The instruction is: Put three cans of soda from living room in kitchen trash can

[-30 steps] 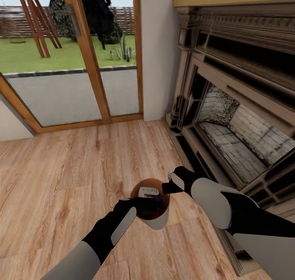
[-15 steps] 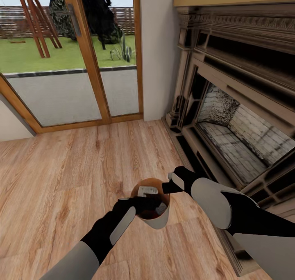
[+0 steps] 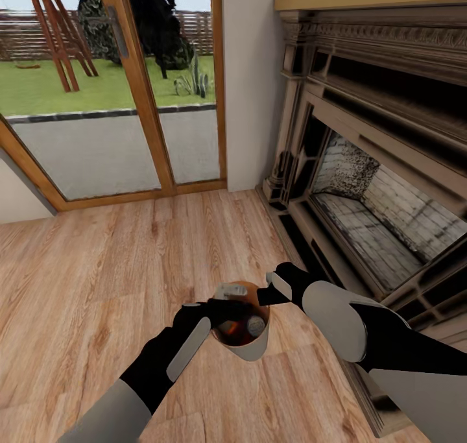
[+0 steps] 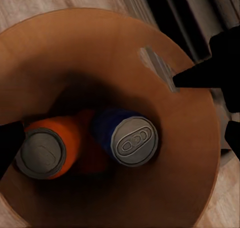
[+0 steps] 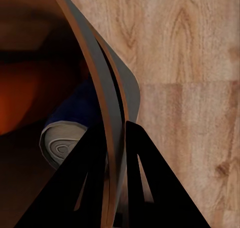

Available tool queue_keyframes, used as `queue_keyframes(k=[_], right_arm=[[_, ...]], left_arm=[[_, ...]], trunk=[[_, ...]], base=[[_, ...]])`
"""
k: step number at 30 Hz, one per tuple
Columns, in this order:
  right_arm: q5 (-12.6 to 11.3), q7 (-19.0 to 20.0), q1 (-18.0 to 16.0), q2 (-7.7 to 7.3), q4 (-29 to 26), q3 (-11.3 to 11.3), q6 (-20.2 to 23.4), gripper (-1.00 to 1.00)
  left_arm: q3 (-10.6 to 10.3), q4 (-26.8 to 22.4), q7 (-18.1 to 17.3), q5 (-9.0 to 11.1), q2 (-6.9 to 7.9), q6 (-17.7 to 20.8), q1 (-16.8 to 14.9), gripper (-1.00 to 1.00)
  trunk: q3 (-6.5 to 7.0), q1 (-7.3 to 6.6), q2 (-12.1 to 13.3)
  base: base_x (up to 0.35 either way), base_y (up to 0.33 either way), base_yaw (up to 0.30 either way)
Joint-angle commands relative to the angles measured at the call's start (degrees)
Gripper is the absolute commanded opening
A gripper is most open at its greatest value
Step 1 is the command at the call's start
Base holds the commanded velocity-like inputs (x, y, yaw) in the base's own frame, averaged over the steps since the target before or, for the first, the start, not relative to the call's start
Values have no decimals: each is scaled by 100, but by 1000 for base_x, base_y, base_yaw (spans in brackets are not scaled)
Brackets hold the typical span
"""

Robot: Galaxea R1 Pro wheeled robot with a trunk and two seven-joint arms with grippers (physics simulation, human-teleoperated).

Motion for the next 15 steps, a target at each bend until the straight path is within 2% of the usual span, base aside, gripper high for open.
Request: queue_keyframes(k=[1, 6, 11, 15], right_arm=[[-72, 26, -2, 0, -3, -79, -4, -100], [-69, 30, -2, 0, -19, -86, -4, -100], [-71, 30, -2, 0, -22, -88, -4, -100], [-68, 27, -2, 0, -23, -82, -4, -100]], left_arm=[[1, -14, 6, 4, 27, 7, 0, 100], [12, -78, 25, 12, 306, 31, -1, 100], [39, -110, 28, 19, 487, 36, -2, 100], [302, -197, 26, 24, 574, 44, 3, 100]], trunk=[[0, 0, 0], [0, 0, 0], [0, 0, 0], [0, 0, 0]], base=[[0, 0, 0], [0, 0, 0], [0, 0, 0], [0, 0, 0]])
